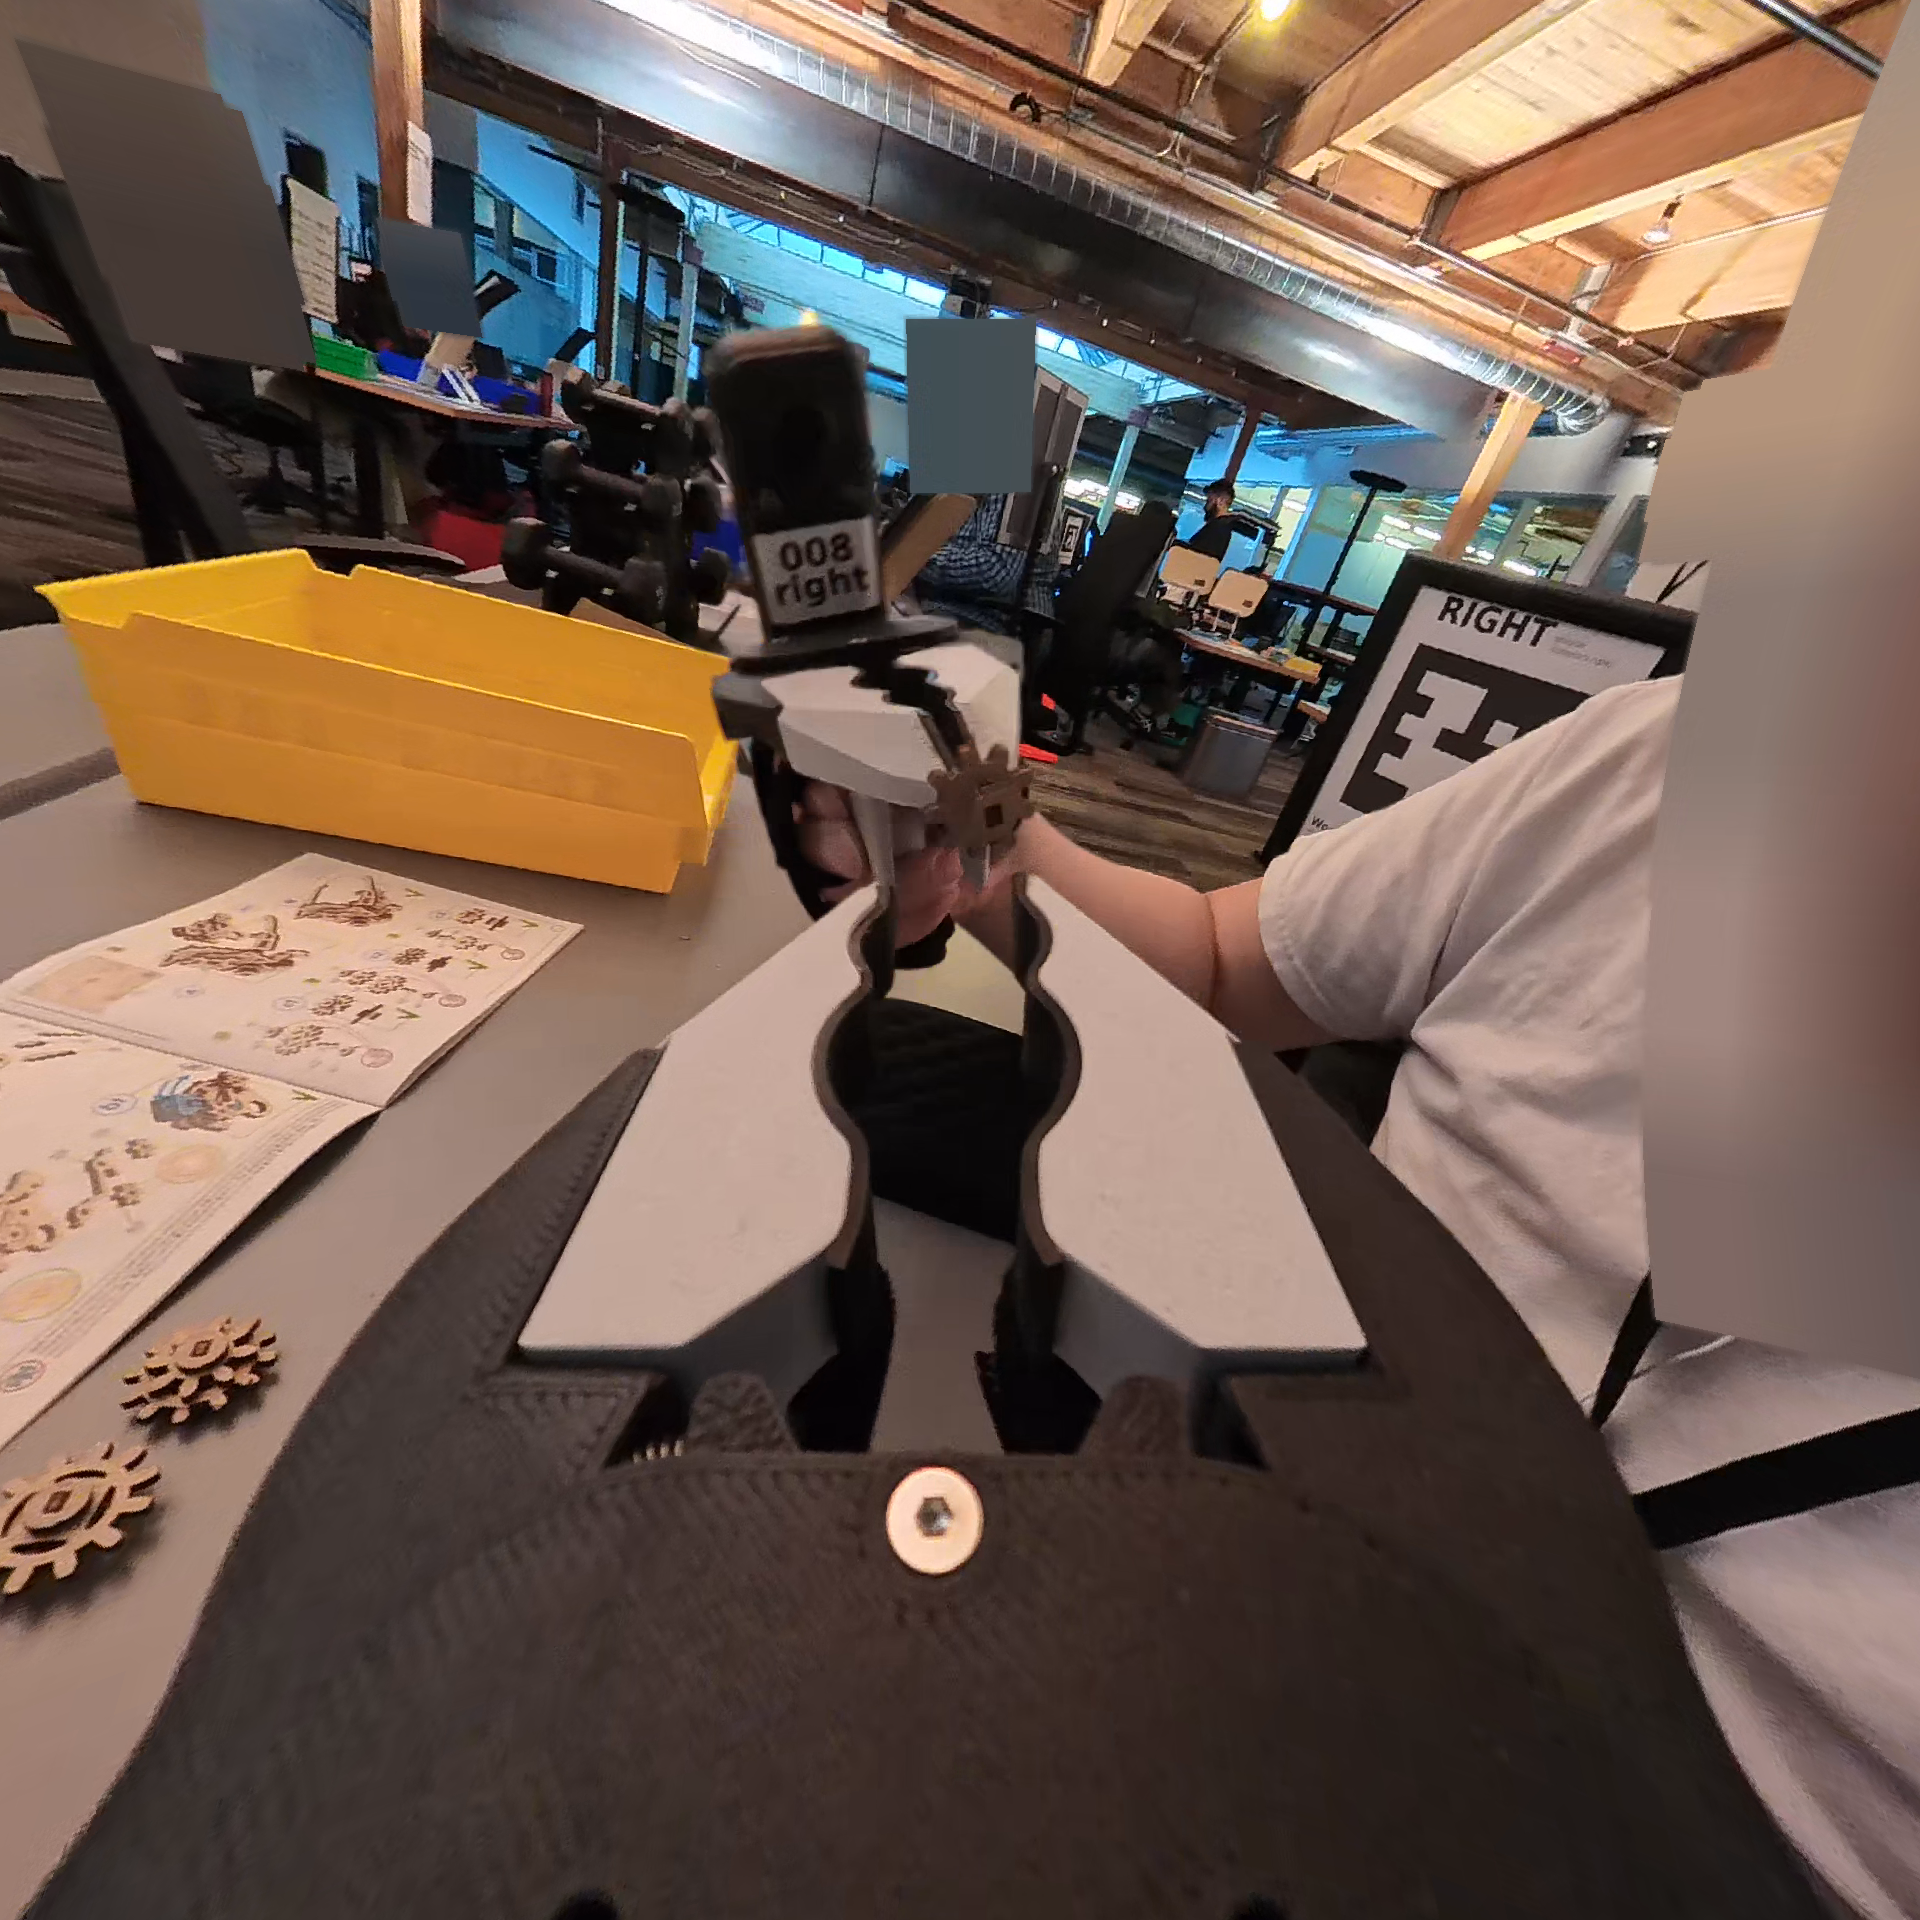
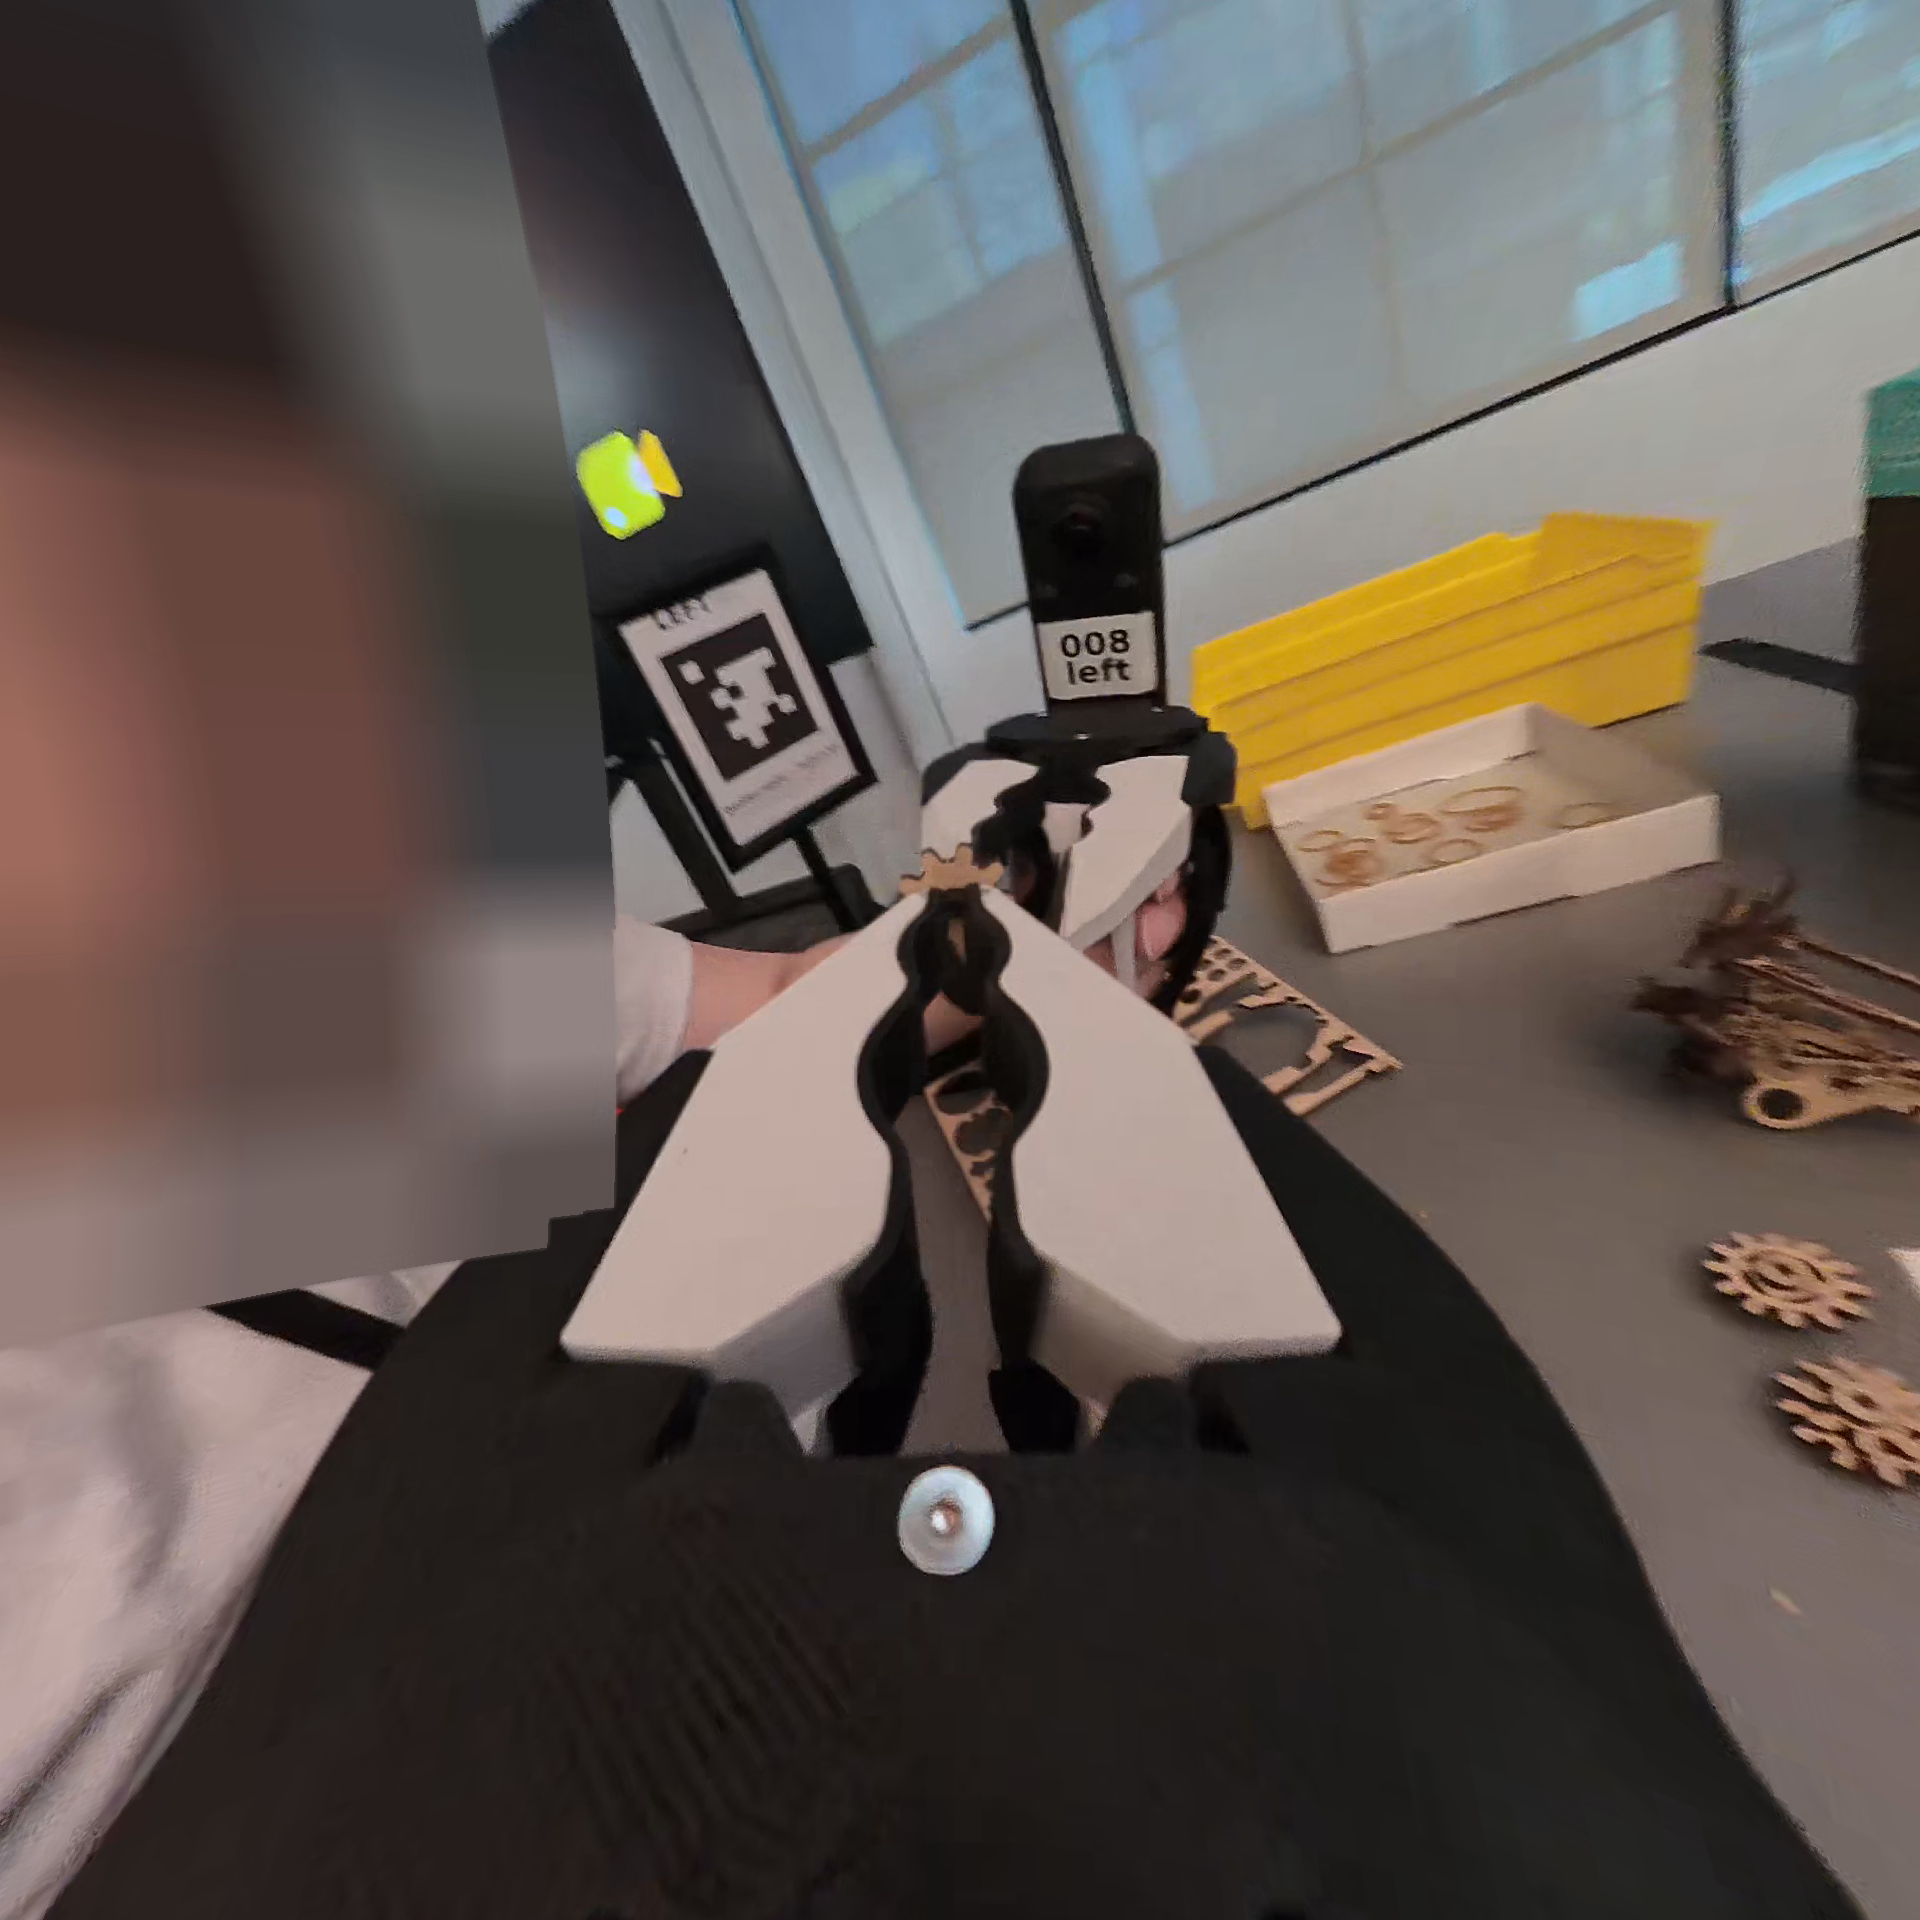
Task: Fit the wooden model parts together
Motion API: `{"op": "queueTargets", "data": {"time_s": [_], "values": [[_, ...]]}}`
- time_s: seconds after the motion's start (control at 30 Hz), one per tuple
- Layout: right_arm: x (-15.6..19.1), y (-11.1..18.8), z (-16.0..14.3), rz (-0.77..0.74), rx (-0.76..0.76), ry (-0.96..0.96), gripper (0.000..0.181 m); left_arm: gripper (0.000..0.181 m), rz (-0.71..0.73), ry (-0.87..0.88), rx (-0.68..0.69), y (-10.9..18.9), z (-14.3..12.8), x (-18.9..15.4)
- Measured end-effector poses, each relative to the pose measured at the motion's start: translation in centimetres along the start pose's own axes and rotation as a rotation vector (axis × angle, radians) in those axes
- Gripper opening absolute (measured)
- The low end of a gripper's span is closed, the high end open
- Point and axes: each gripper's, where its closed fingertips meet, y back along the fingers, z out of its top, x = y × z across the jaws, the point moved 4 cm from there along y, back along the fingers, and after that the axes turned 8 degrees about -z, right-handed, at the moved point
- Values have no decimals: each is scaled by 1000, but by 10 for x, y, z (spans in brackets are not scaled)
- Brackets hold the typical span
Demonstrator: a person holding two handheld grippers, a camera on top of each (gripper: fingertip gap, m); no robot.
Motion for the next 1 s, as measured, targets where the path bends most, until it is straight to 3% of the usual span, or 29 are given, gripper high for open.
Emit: {"op": "queueTargets", "data": {"time_s": [0.03, 0.4, 0.73, 0.8, 0.9, 1.0], "values": [[0, 0, 0, -29, 12, 14, 1, 20, 10, -3, 2, 0, 0, 1], [-14, 0, -8, -161, 82, -35, 1, 15, 60, 23, -11, 6, -1, 11], [-20, 2, -15, -172, 132, -51, 1, 15, 95, 40, 25, 6, -8, 18], [-27, 4, -26, -227, 251, 3, 1, 15, 126, 28, 35, 9, -8, 22], [-47, 1, -61, -374, 609, 172, 1, 15, 188, 13, 44, 21, -8, 31], [-52, -17, -92, -361, 937, 268, 1, 15, 247, 10, 48, 33, -8, 41]]}}
